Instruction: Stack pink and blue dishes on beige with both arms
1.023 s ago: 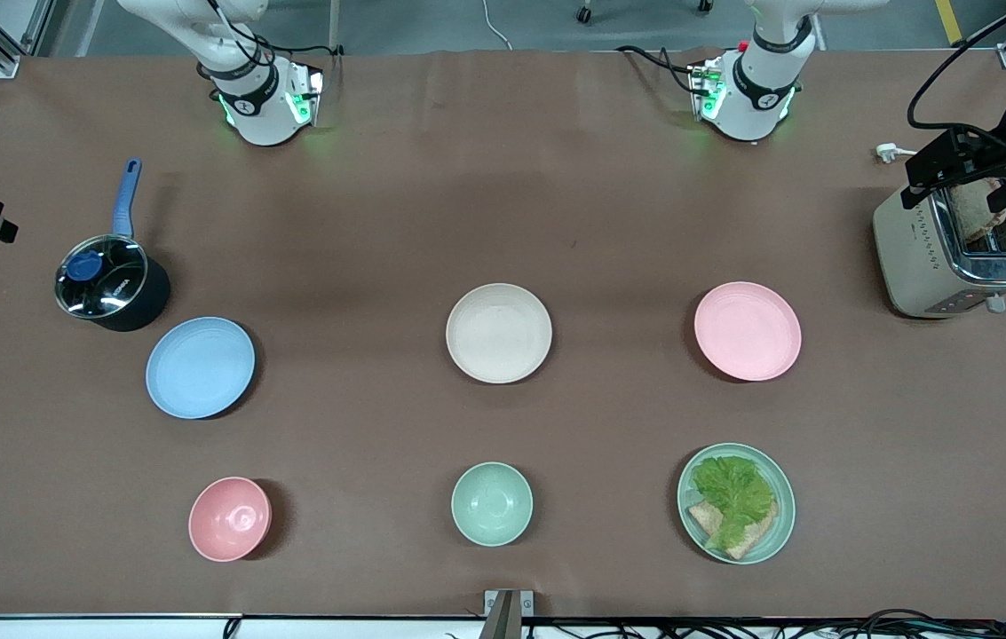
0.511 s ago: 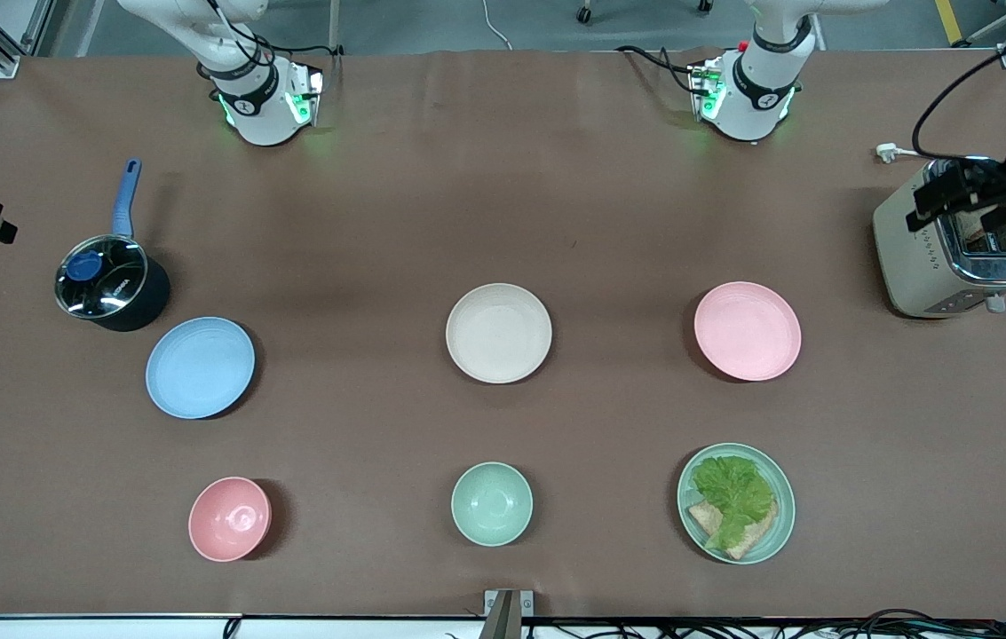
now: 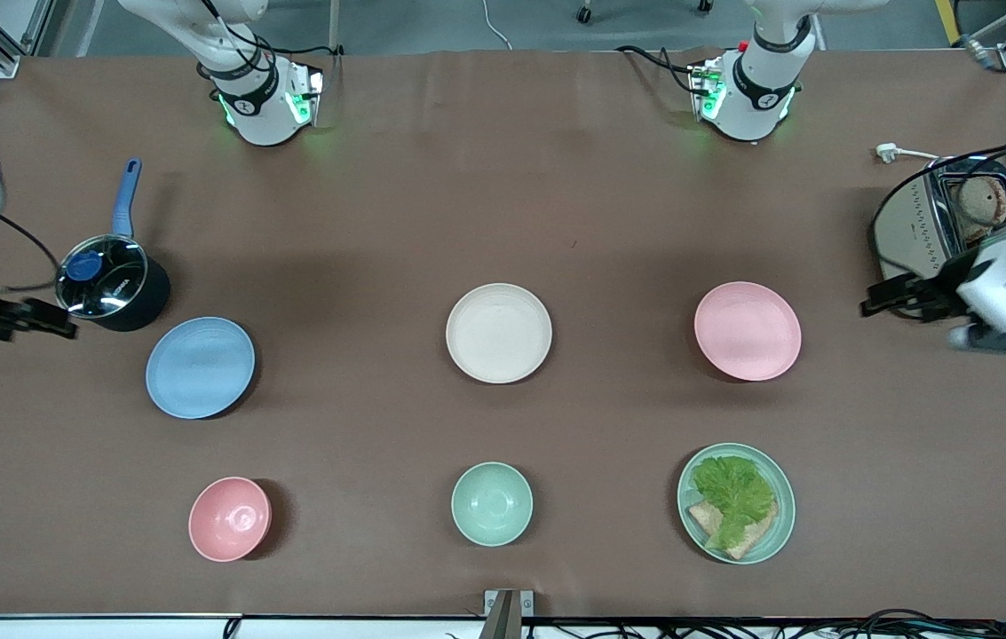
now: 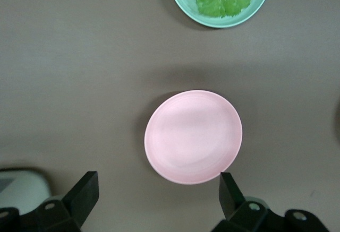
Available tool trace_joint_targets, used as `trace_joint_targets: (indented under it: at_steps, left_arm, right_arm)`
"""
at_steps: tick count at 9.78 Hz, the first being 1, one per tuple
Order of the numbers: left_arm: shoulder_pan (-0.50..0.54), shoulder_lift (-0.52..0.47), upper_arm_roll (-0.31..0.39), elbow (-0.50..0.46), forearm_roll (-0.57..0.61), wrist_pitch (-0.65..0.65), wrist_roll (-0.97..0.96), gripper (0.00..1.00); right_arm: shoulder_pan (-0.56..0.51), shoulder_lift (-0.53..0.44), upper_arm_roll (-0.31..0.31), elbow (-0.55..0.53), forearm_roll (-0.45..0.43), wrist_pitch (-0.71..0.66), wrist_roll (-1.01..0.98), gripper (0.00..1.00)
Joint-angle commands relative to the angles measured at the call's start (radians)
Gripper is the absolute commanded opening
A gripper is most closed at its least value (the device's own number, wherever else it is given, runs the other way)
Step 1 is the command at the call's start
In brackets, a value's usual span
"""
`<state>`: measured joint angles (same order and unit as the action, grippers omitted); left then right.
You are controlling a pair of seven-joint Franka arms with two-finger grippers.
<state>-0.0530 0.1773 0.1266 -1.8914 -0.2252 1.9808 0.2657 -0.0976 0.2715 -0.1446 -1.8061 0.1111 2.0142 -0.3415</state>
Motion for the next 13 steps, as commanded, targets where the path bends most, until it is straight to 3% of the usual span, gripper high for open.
trace_joint_targets:
  at_steps: [1,3,6,9,10,11,12,13]
  left_arm:
    - [-0.001,0.130,0.007,-0.049,-0.059,0.110,0.125,1.00]
    - [0.012,0.217,0.016,-0.058,-0.127,0.157,0.150,0.92]
    - [0.016,0.292,0.018,-0.072,-0.196,0.200,0.211,0.88]
    - [0.018,0.361,0.018,-0.069,-0.263,0.202,0.289,0.75]
    - [0.019,0.378,0.019,-0.069,-0.263,0.204,0.308,0.70]
    - [0.019,0.386,0.019,-0.067,-0.263,0.204,0.314,0.63]
    - [0.021,0.390,0.019,-0.064,-0.260,0.204,0.332,0.49]
    - [0.022,0.390,0.019,-0.063,-0.258,0.202,0.366,0.24]
  right_arm:
    - [-0.005,0.107,-0.065,-0.021,0.205,0.034,-0.211,1.00]
    - [-0.013,0.207,-0.110,-0.033,0.321,0.087,-0.380,1.00]
    - [0.001,0.255,-0.106,-0.119,0.449,0.245,-0.409,0.95]
    - [0.009,0.296,-0.102,-0.119,0.516,0.247,-0.409,0.64]
    - [0.006,0.302,-0.102,-0.118,0.518,0.248,-0.409,0.48]
    - [0.004,0.304,-0.102,-0.117,0.530,0.247,-0.407,0.22]
    - [0.003,0.308,-0.102,-0.114,0.550,0.247,-0.407,0.04]
    - [-0.001,0.317,-0.104,-0.108,0.559,0.247,-0.409,0.01]
